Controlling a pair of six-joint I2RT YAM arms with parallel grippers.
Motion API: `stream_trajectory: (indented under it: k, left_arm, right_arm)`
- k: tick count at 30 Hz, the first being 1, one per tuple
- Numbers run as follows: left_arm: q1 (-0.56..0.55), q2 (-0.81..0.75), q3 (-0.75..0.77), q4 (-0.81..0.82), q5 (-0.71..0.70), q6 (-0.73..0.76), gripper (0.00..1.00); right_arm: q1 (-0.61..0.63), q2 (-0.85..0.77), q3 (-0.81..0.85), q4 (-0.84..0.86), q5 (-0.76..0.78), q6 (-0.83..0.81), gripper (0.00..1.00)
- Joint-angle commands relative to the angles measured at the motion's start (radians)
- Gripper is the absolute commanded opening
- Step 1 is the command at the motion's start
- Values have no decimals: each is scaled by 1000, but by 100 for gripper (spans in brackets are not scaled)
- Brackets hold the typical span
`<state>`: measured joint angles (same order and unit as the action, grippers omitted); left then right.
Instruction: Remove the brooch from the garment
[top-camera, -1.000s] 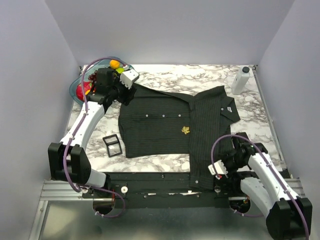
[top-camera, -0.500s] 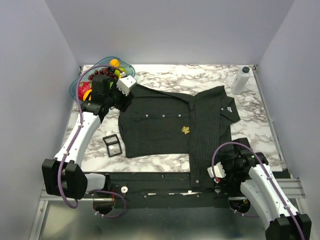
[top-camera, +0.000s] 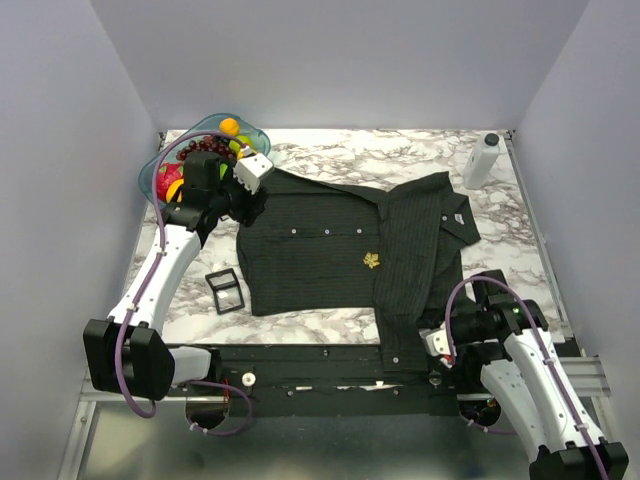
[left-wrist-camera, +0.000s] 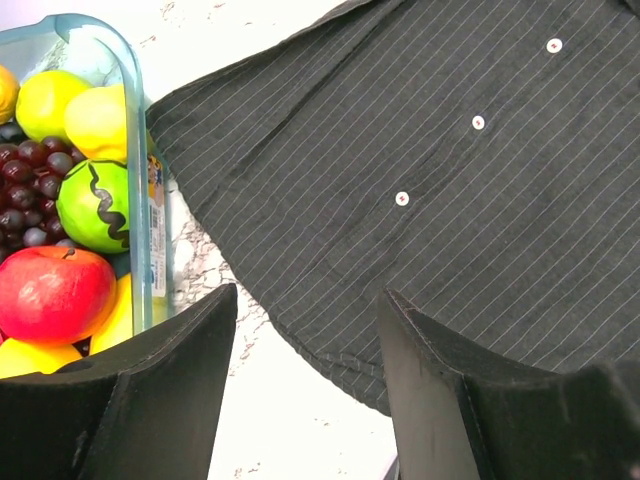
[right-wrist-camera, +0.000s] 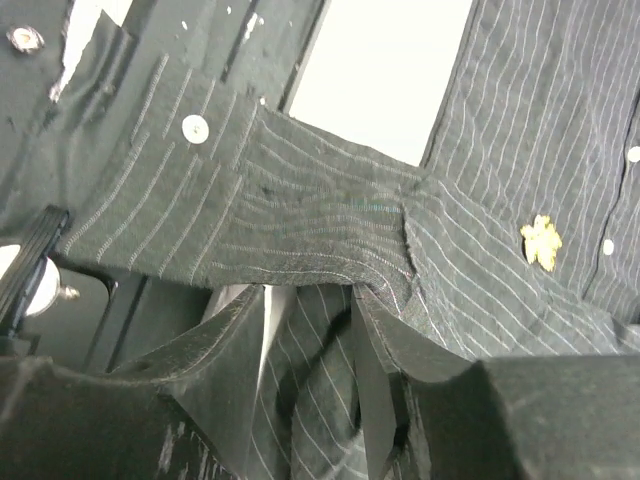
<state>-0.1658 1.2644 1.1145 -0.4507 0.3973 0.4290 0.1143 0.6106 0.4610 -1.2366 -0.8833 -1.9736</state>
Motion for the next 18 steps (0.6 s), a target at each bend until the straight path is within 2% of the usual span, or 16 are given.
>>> stream_trajectory:
  k: [1,5,9,10,14,18]
  left_arm:
    - [-1,18,7,20,40,-21,66]
    - [-1,32,16,21,37,-16,66]
    - [-1,58,25,24,41,-22,66]
    - [-1,62,27,26,41,-26,66]
    - [-1,79,36,43,48,-48,66]
    - [-1,99,42,53,49,-67,66]
  right_arm:
    - [-1,-17,-57,41,-63,-706,52]
    - [-1,-15,-96,135,-85,-690,51]
    - [-1,-63,-136,264,-146,-572,37]
    - [1,-87,-145,291,-155,-558,36]
    - [-1,-152,-182,429,-200,-446,36]
    - [1,-209,-212,491,-184,-369,42]
